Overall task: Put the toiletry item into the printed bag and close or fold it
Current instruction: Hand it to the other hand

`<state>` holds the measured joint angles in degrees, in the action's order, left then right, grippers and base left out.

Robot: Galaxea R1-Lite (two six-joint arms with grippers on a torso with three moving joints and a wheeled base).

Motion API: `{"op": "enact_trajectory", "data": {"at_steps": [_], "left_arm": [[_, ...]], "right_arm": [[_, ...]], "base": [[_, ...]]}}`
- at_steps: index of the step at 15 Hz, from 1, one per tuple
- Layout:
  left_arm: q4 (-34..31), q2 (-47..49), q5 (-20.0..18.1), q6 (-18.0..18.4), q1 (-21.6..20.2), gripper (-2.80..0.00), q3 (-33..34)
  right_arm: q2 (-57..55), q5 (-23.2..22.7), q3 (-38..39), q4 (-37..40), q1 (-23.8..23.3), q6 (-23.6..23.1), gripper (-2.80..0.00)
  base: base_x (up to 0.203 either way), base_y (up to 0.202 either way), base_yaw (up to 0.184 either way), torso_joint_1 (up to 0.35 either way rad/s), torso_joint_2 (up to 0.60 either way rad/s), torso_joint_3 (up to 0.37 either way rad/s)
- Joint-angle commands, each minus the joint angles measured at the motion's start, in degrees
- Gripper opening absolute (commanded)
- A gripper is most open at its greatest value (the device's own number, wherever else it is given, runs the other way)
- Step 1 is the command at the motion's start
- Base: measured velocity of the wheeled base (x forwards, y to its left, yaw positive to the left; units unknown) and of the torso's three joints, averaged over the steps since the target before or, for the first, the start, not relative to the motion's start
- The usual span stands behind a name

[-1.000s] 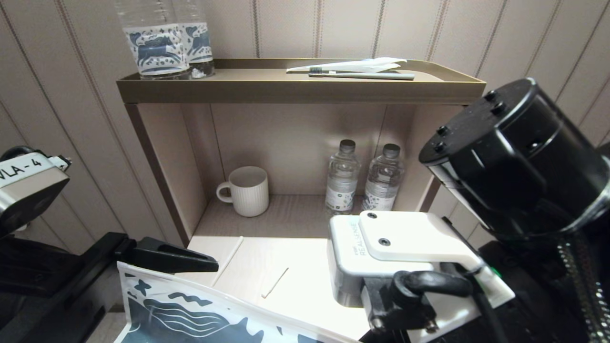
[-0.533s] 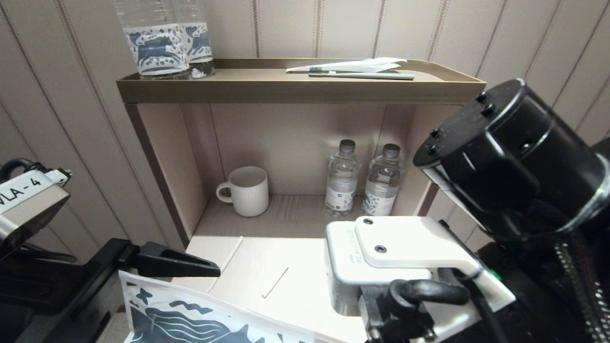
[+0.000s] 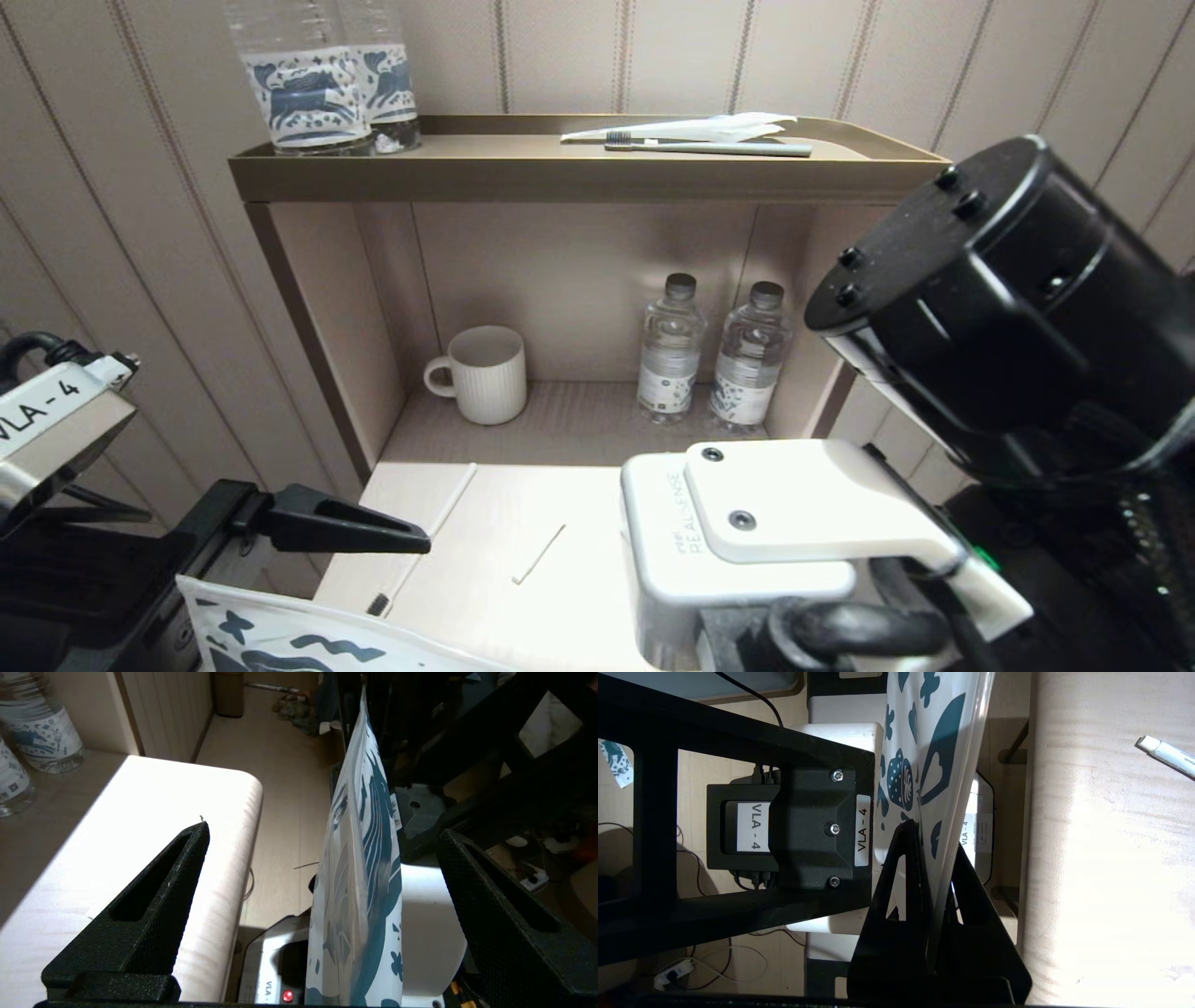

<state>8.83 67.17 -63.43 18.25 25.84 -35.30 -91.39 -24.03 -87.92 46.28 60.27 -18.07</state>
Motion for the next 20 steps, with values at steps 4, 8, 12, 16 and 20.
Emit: {"op": "enact_trajectory", "data": {"at_steps": [4,8,12,16,20], "left_arm": [[-0.6,0.2,0.0,0.3,-0.4,0.0,-0.9],[-0.6,0.2,0.0,0.3,-0.8,0.0,-1.2],[-0.6,0.1,0.0,0.3,-0.8,0.0,-1.2],[-0.6,0.0,0.1,0.3,-0.8,-2.8,-1.2],[-0.6,-0.1,0.1,0.3,-0.8,-2.8,-1.1]], "right_arm": [[-0.1,-0.1,0.1,0.3,0.1,-0.1,-2.8],[-0.7,0.1,-0.4,0.3,0.8,-0.2,-2.8],[-0.9,0.1,-0.6,0.3,0.9,-0.2,-2.8],[-1.0,0.1,-0.6,0.2,0.9,-0.2,-2.8],[-1.0,0.2,-0.6,0.2,0.9,-0.2,-2.8]], "base": [[0.0,0.0,0.0,0.0,0.0,0.0],[0.0,0.0,0.0,0.0,0.0,0.0],[0.0,0.0,0.0,0.0,0.0,0.0],[0.0,0.0,0.0,0.0,0.0,0.0],[0.0,0.0,0.0,0.0,0.0,0.0]]}}
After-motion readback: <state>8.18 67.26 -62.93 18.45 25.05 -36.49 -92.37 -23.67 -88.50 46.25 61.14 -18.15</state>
